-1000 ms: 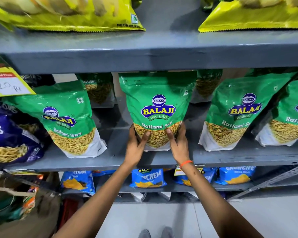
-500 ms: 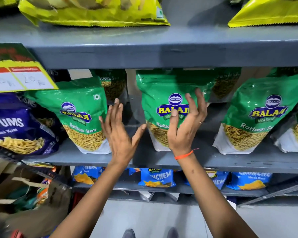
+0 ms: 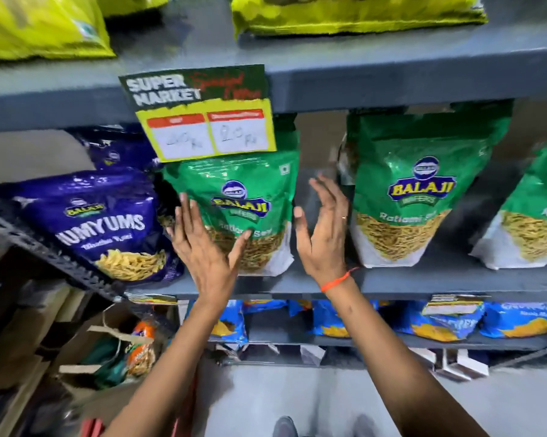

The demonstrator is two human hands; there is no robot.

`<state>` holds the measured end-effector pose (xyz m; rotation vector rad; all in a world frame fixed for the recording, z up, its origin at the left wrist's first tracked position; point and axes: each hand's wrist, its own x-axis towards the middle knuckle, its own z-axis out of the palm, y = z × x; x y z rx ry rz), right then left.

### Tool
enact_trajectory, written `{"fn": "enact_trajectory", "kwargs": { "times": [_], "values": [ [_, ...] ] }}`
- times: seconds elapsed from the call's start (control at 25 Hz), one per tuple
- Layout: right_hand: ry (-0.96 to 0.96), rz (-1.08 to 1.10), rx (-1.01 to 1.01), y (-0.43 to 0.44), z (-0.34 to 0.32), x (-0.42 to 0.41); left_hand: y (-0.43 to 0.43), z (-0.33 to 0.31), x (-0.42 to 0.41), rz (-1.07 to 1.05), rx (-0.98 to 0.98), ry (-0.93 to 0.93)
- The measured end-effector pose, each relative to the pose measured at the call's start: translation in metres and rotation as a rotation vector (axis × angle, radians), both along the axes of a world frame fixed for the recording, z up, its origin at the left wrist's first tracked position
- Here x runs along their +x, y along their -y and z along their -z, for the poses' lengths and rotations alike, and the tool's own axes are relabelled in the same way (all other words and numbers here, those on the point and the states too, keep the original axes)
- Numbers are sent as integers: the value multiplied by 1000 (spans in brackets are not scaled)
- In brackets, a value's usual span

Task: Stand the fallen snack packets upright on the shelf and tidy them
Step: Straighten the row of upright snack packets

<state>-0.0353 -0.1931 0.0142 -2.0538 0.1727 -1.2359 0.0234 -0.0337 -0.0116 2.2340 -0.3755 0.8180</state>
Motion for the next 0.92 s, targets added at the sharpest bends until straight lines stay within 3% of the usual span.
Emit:
{"fn": "enact_trajectory", "kwargs": {
  "times": [0.32,0.68,0.92],
  "values": [
    [-399,-316,296,-29,55,10,-24,39,16,357,-341,-597],
    [-427,-301,375,-17,63,7,-11,36,13,403,-399,-663],
    [-484,-297,355,-13,51,-1,-5,21,0,358,-327,-676]
  ]
}}
